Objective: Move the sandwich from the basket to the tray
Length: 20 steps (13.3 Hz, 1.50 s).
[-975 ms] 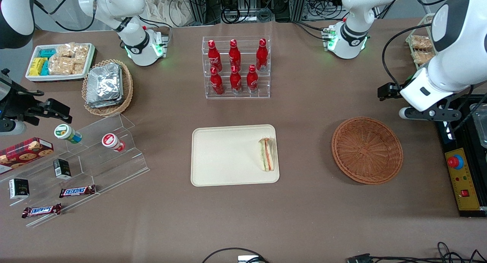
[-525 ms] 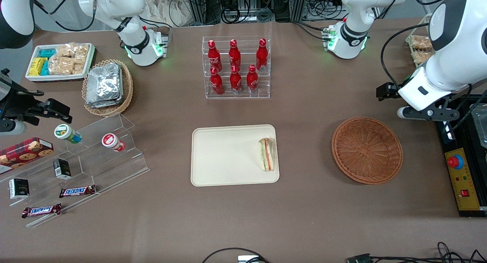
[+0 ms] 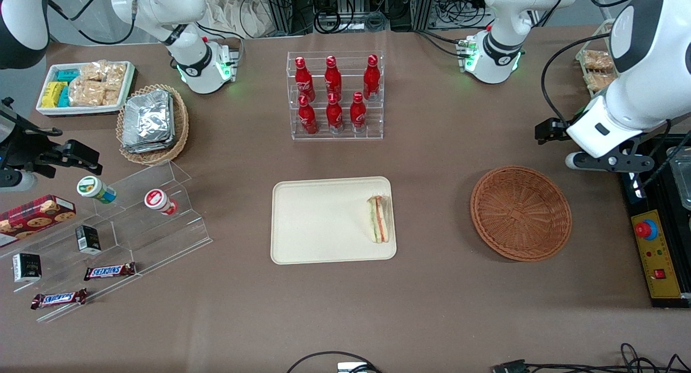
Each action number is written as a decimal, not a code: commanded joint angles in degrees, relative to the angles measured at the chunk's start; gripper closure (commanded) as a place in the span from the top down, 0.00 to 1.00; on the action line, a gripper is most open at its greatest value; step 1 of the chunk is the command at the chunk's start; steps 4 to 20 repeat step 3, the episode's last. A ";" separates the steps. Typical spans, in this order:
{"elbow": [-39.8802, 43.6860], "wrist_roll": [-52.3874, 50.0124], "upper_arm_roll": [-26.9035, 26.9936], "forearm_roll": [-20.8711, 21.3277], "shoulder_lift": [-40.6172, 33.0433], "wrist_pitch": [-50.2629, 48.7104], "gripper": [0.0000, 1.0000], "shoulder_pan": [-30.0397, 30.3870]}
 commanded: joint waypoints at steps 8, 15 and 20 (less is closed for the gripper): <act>-1.07 0.63 0.93 -0.75 -1.20 0.98 1.00 -0.58; -1.07 0.63 0.93 -0.75 -1.20 0.98 1.00 -0.58; -1.07 0.63 0.93 -0.75 -1.20 0.98 1.00 -0.58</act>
